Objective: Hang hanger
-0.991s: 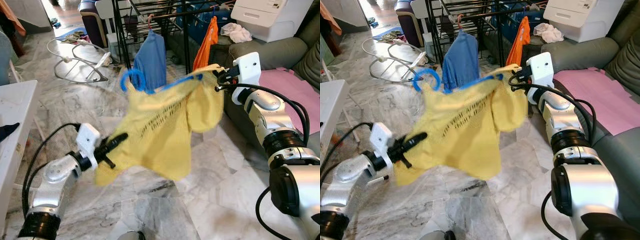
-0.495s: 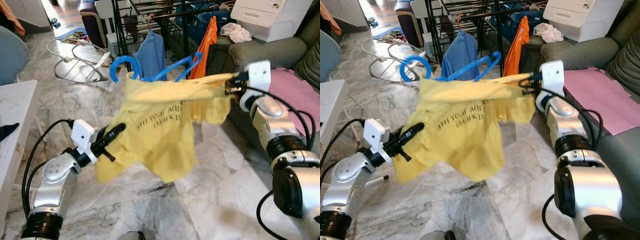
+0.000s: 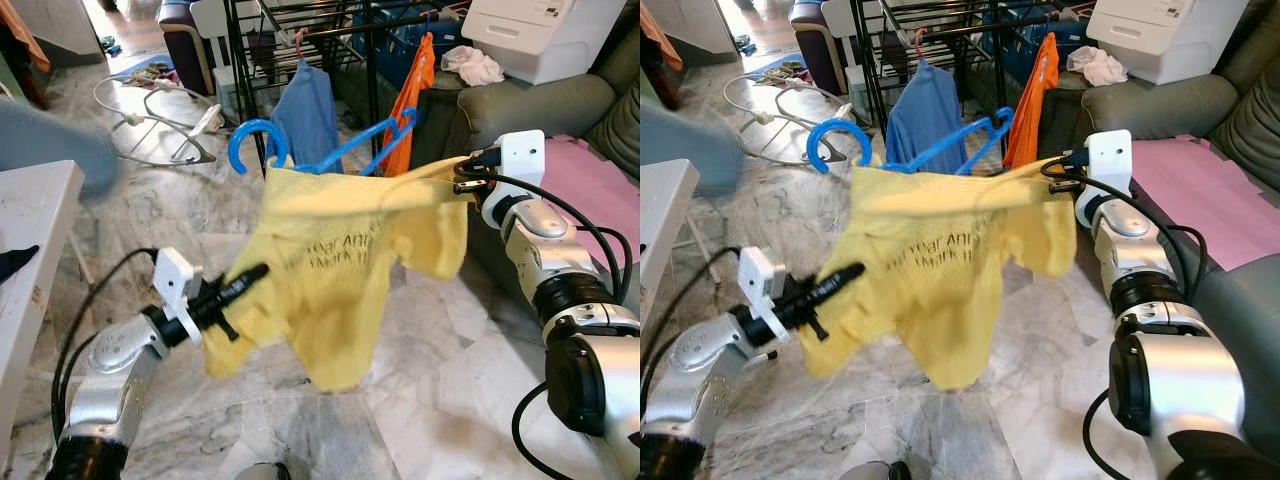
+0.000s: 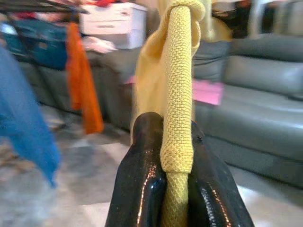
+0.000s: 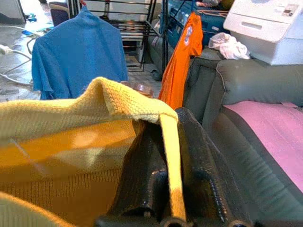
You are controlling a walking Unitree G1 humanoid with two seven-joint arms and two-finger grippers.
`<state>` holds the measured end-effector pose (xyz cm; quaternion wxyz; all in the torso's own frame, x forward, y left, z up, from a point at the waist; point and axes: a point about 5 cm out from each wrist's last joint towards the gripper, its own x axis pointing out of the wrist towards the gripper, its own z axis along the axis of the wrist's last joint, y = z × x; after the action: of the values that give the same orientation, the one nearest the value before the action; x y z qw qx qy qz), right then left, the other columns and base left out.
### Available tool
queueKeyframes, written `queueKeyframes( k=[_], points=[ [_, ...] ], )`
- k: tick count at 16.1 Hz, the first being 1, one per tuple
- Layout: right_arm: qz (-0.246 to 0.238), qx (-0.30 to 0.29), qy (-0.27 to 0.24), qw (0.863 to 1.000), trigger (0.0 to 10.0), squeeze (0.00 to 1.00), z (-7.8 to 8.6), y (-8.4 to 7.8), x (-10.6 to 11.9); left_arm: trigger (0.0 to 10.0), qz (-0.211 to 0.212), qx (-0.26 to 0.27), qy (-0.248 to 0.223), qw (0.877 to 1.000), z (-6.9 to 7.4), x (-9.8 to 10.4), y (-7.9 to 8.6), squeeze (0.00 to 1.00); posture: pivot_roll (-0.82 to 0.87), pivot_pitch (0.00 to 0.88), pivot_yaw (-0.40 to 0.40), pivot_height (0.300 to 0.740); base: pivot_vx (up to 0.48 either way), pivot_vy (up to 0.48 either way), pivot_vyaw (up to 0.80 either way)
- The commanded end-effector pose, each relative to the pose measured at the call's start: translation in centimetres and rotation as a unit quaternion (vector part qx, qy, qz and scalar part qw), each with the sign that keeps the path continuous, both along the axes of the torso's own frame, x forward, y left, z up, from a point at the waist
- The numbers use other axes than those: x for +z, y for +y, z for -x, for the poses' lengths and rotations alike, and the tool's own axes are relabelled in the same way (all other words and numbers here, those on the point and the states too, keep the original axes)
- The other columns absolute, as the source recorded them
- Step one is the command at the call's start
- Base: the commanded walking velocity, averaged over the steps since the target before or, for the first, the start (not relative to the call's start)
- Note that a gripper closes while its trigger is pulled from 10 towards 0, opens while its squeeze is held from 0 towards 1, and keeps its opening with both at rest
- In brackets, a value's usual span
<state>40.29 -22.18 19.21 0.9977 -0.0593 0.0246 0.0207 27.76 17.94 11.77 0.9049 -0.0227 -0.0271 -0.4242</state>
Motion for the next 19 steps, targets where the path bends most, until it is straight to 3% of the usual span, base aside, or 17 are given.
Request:
queueKeyframes(
  k=[1,4,9,11,17,19],
  points=[
    [-0.008,-0.029,-0.001,1.0,0.0,0.0,0.0,-1.2,0.6,0.0,0.003,-0.019,-0.002,1.0,0.3,0.6,0.4,0.0,-0.06,0.03,0.021,0.74,0.0,0.0,0.0],
    [-0.004,-0.026,-0.006,1.0,0.0,0.0,-0.2,-1.0,1.3,0.0,-0.003,-0.082,0.043,0.996,1.5,0.0,0.1,0.0,-0.06,0.03,0.021,0.74,0.0,0.0,0.0],
    [-0.003,-0.023,-0.011,1.0,0.0,0.0,-0.4,-1.0,1.7,0.0,-0.041,-0.112,0.071,0.99,2.2,-0.9,0.2,0.0,-0.06,0.035,0.019,0.74,0.0,0.0,0.0],
    [-0.004,-0.02,-0.016,1.0,0.0,0.0,-0.5,-0.9,2.1,0.0,-0.078,-0.127,0.082,0.985,2.4,-1.7,0.2,0.0,-0.06,0.035,0.019,0.74,0.0,0.0,0.0],
    [-0.001,-0.007,-0.031,0.999,0.0,0.0,-0.7,-0.4,3.2,0.0,-0.109,-0.13,0.09,0.981,2.5,-2.5,0.4,0.0,-0.06,0.034,0.021,0.74,0.0,0.0,0.0],
    [-0.001,0.015,-0.05,0.999,0.0,0.0,-1.0,0.4,4.4,0.0,-0.169,-0.077,0.085,0.979,1.6,-3.5,1.1,0.0,-0.06,0.033,0.02,0.74,0.0,0.0,0.0]
  ],
)
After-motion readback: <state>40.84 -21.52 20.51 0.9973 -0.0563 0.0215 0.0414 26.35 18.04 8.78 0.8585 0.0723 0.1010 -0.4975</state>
